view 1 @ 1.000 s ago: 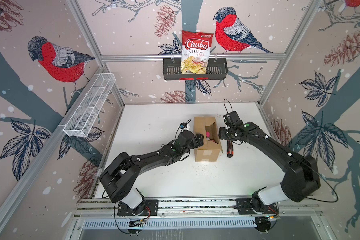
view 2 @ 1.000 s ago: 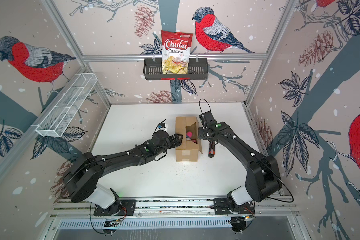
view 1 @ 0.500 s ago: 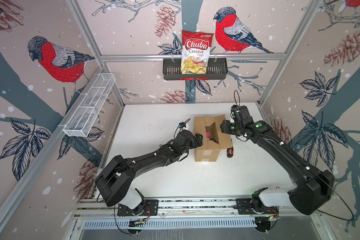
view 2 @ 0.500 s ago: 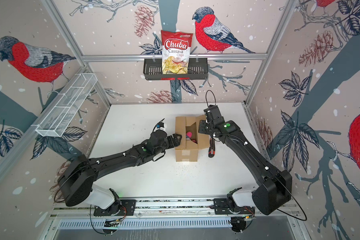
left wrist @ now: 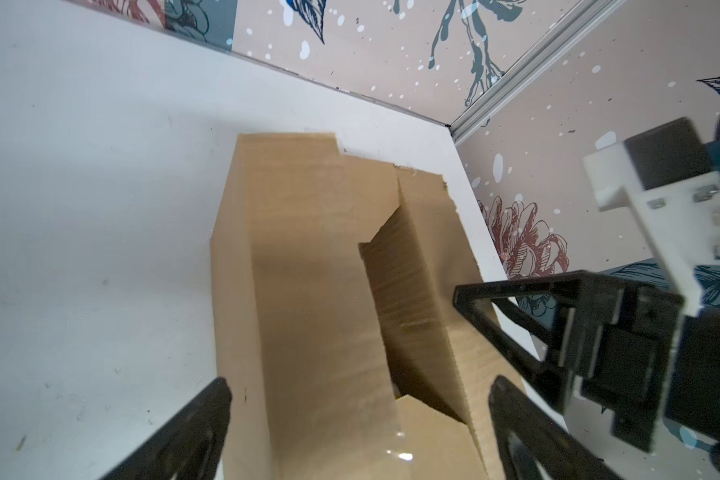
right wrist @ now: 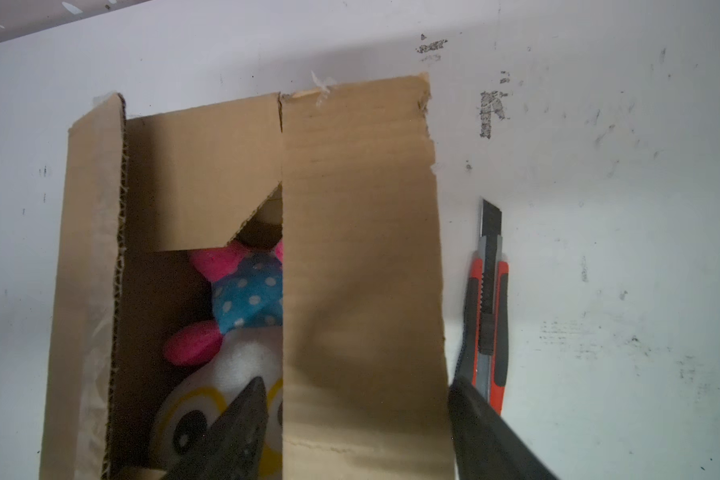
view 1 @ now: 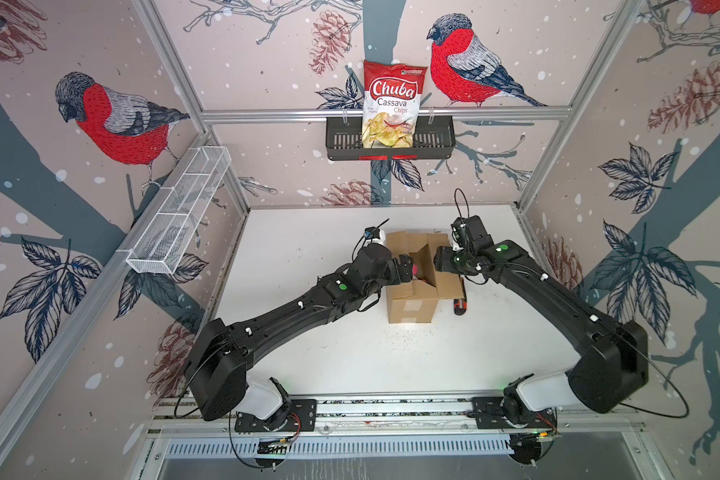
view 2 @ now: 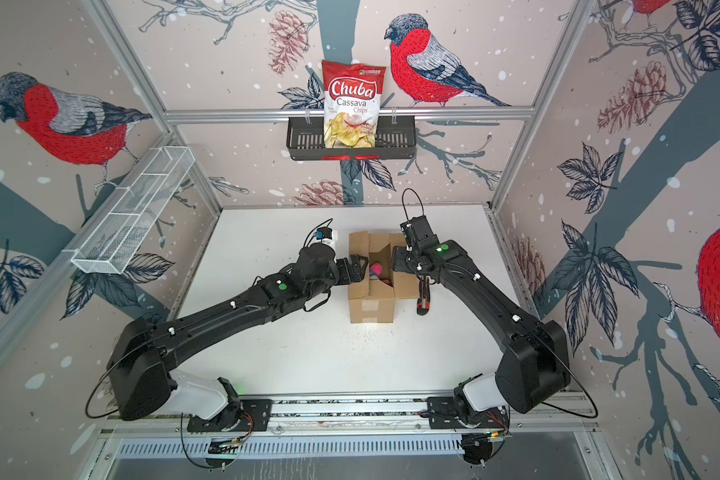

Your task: Unpack the express box

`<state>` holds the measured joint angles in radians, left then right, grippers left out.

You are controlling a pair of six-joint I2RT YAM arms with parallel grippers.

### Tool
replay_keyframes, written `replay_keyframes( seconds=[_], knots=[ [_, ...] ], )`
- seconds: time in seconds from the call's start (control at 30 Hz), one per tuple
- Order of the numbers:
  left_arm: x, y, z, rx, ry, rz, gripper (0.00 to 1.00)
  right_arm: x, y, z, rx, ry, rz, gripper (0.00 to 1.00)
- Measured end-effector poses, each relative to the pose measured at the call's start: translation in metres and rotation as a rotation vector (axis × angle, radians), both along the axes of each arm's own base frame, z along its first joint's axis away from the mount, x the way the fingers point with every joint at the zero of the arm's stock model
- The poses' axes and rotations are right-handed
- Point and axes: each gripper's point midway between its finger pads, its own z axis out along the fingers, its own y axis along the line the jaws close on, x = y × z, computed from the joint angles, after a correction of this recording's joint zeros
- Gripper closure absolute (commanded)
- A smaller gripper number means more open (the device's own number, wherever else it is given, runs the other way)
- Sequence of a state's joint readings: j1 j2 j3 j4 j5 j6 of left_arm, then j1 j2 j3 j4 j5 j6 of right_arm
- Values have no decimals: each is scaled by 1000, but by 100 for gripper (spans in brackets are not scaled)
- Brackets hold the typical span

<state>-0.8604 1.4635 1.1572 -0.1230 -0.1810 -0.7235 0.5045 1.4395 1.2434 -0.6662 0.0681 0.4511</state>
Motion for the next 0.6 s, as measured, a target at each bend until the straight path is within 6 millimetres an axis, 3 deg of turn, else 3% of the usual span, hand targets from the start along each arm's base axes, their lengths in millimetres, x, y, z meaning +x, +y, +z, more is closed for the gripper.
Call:
replay_keyframes(
  seconds=[0.17,0.4,0.6],
  knots=[
    [4,-12,3,132,18,-30,4,1,-1,-8,0,2,-3,27],
    [10,-21,-23,337,85,-48,5,5,1,-19,8,20,3,27],
    [15,-23,-35,441,111,-44,9,6,1,-23,19,19,7,40]
  ],
)
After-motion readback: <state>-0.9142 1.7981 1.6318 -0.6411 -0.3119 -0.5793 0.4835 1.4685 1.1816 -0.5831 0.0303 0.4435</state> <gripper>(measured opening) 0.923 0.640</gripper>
